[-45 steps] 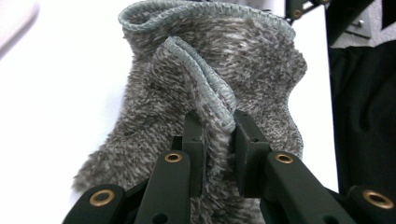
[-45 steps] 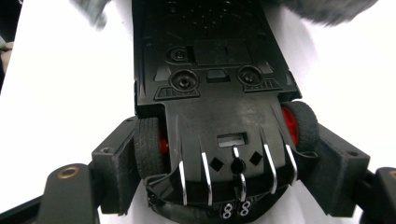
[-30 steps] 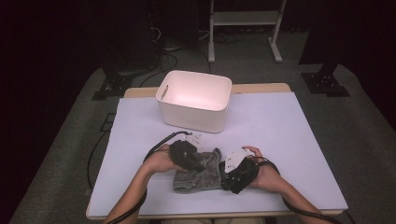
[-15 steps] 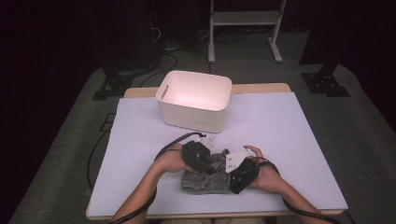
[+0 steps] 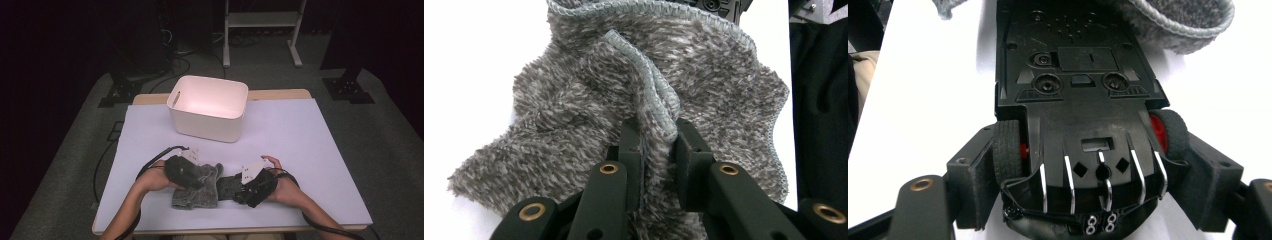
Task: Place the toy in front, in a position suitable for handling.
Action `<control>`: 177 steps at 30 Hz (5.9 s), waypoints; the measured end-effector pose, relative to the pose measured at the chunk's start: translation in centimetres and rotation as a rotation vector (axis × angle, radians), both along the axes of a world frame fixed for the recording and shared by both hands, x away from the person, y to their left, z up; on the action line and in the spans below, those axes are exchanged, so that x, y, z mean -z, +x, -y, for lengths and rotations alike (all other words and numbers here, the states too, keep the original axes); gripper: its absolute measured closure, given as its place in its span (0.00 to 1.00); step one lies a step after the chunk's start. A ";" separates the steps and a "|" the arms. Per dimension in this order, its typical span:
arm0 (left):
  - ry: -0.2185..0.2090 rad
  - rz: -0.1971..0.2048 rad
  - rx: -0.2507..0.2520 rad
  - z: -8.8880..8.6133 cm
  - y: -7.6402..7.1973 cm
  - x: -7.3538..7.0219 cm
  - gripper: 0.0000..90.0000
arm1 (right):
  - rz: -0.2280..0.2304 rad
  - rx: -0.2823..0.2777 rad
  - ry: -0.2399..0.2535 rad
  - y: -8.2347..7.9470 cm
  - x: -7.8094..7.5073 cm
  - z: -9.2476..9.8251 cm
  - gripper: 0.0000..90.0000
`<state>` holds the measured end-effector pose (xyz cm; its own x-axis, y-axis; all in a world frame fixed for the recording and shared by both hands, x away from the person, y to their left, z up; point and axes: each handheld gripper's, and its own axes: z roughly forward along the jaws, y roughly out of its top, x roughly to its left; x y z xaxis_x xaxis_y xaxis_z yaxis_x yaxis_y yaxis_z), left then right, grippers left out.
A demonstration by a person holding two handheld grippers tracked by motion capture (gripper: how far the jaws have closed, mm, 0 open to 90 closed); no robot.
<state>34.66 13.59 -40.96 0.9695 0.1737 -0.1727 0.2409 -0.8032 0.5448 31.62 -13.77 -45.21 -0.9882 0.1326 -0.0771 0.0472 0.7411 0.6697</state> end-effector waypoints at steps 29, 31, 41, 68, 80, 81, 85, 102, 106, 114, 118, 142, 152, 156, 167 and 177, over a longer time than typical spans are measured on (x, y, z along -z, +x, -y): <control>-0.007 0.024 0.193 9.1 -0.3 -1.3 0.85 | -0.018 0.002 0.012 0.1 0.3 0.1 0.24; 0.005 0.022 0.168 8.0 -0.3 -1.2 0.85 | -0.018 0.004 0.014 0.1 0.3 0.2 0.24; -0.013 0.004 0.082 4.3 -0.7 -0.3 0.85 | -0.095 0.038 0.004 0.6 0.3 0.0 0.21; -0.049 0.019 0.111 4.3 -1.7 -0.1 0.85 | -0.354 0.122 0.076 3.2 -1.4 0.4 0.15; -0.060 0.004 0.113 4.6 -1.4 -0.4 0.83 | -0.522 0.127 0.086 4.1 -0.2 0.9 0.25; -0.059 0.006 0.108 4.6 -1.4 -0.5 0.82 | -0.508 0.122 0.089 4.0 -0.2 1.0 0.25; -0.057 0.022 0.084 4.5 -1.0 -1.1 0.81 | -0.464 0.114 0.091 3.5 -0.3 1.0 0.25; -0.037 0.013 0.036 3.7 0.1 -2.7 0.62 | -0.202 0.087 0.069 0.6 -1.5 0.7 0.26; -0.018 -0.028 0.036 4.3 0.4 -2.2 0.54 | -0.138 0.077 0.068 -0.2 -1.7 0.7 0.26; 0.000 -0.006 0.068 4.8 -0.3 -1.7 0.63 | -0.086 0.076 0.071 -0.9 -1.7 0.8 0.26; 0.015 0.024 0.079 5.0 -0.9 -2.0 0.65 | -0.099 0.077 0.066 -0.8 -1.8 0.7 0.25; -0.070 0.039 0.154 4.0 -3.7 -3.1 0.65 | -0.337 -0.015 0.102 1.1 -1.8 -0.6 0.39; -0.093 -0.006 0.158 4.1 -3.6 -3.3 0.71 | -0.349 -0.091 0.046 -0.3 -1.1 -1.5 0.62; -0.077 0.023 0.150 4.5 -3.5 -3.5 0.72 | -0.285 -0.071 0.051 -0.8 -1.2 -1.3 0.62; 0.065 0.187 0.092 5.3 -1.5 -5.3 0.72 | -0.068 0.061 0.030 0.8 -2.0 0.2 0.62; 0.034 0.143 0.057 3.9 -0.8 -3.5 0.79 | -0.173 0.097 0.068 1.5 -1.0 1.1 0.52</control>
<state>33.84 9.68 -37.44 0.9923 0.1207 -0.0271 0.1161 -0.8322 0.5423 33.09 -14.85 -44.17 -0.9682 0.2272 0.1050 0.2350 0.6809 0.6936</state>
